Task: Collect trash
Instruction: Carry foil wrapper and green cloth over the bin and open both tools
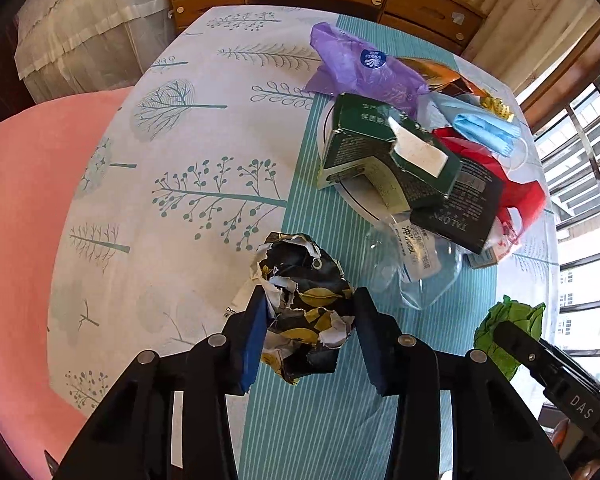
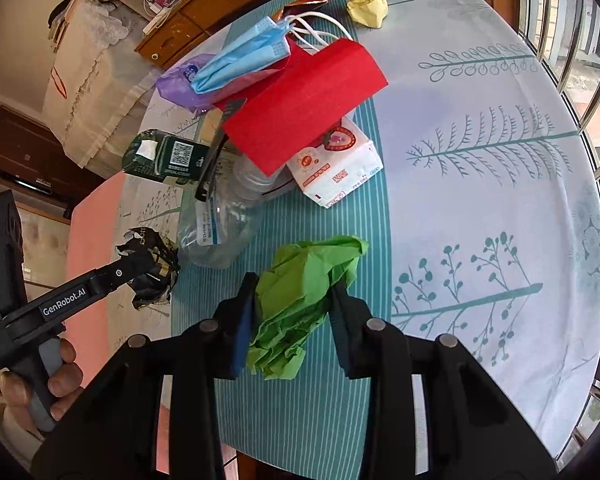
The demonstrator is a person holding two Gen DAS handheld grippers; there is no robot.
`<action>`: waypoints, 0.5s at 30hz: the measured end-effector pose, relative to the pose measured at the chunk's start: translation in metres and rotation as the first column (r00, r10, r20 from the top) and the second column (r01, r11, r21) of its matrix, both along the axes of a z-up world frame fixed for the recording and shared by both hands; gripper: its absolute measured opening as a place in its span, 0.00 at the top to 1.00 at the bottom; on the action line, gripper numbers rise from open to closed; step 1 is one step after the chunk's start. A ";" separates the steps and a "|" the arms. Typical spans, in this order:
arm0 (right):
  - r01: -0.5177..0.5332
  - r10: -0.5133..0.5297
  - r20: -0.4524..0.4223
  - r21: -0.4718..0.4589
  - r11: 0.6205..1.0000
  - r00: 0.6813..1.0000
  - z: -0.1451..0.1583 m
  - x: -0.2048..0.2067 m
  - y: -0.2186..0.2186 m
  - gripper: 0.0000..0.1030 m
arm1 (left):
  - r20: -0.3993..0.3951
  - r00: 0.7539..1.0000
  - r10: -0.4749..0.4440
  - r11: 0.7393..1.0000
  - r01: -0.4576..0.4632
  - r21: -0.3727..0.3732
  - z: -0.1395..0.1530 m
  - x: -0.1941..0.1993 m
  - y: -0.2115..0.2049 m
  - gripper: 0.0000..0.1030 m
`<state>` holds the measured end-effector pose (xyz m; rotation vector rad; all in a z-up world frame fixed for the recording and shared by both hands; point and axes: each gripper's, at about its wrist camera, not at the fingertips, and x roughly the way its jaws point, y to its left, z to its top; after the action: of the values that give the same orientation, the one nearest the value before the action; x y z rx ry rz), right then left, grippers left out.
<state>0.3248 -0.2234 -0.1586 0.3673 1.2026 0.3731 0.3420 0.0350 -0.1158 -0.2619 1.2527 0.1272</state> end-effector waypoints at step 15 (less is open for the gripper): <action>0.035 -0.032 0.136 -0.020 0.999 0.990 0.093 -0.107 0.014 0.70 | 0.183 0.969 -0.169 0.985 0.174 -0.016 0.117 -0.129 -0.011 0.60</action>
<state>0.2183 -0.2091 -0.0655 0.3367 1.0657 0.3498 0.2134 0.0243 0.0015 -0.1870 1.0917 -0.0646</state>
